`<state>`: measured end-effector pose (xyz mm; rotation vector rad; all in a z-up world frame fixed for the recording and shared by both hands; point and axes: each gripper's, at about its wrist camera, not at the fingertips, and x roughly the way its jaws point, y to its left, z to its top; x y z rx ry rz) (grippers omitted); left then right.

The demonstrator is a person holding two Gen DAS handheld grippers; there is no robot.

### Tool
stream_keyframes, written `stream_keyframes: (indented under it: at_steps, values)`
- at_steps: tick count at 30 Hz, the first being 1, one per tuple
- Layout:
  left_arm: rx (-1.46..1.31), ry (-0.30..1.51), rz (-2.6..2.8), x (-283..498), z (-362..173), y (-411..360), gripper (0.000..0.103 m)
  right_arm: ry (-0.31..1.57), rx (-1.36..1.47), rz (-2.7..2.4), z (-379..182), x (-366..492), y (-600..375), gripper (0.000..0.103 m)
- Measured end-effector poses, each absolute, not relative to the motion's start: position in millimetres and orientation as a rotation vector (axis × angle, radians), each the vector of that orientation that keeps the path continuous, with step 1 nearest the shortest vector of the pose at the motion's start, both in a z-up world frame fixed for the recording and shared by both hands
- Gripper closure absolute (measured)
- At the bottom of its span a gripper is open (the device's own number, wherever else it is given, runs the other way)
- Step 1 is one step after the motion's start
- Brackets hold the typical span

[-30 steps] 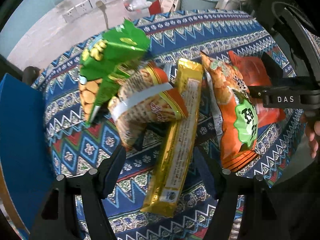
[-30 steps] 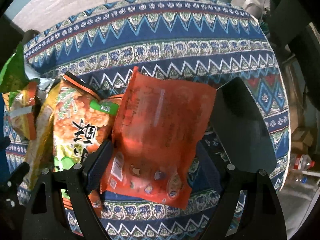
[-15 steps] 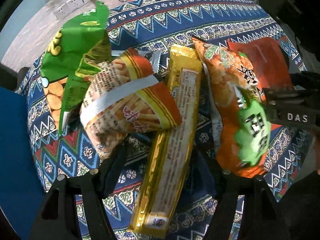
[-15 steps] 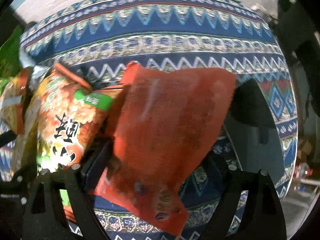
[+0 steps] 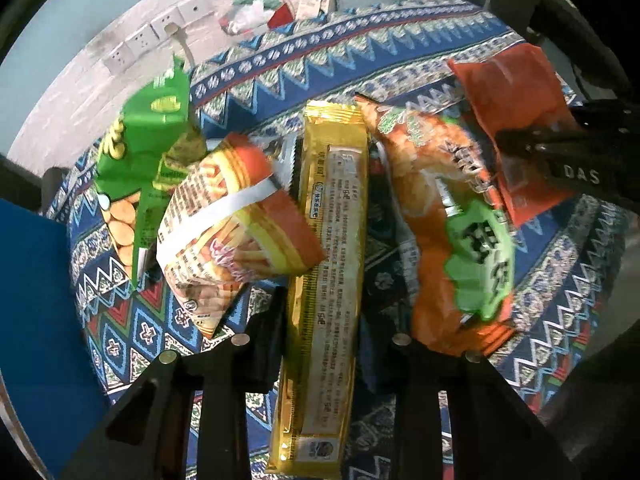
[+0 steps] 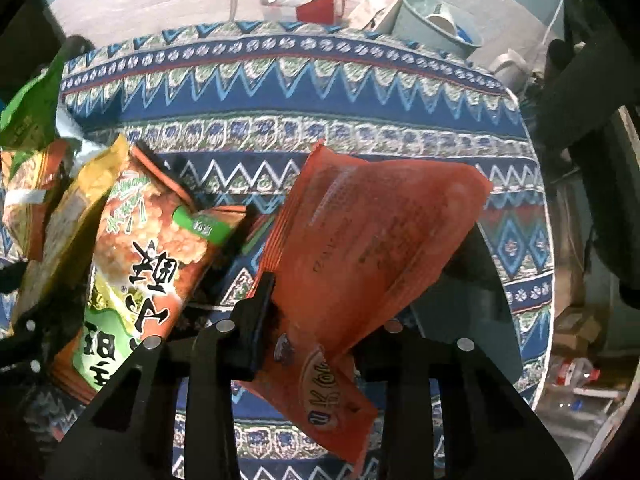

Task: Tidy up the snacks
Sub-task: 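Grasp the gold wafer bar with the left tool while the right tool grasps the red bag, then lift and carry the gold bar and red bag over the box with both tools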

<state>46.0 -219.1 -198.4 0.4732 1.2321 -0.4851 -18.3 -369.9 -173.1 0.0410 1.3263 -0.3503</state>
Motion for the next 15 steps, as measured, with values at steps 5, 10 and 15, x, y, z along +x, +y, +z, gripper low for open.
stream_keyframes:
  at_steps: [5, 10, 15]
  values:
    - [0.45, 1.194, -0.508, 36.4, -174.2, -212.8, 0.072, 1.274, 0.037, -0.372, -148.7, -24.8, -379.1, 0.071]
    - [0.42, 1.162, -0.52, 33.2, -150.7, -199.6, 0.074, 1.234, 0.049, -0.369, -129.2, -18.4, -375.5, 0.071]
    - [0.382, 1.134, -0.521, 32.2, -132.3, -189.2, 0.074, 1.198, 0.054, -0.346, -117.2, -24.6, -368.8, 0.071]
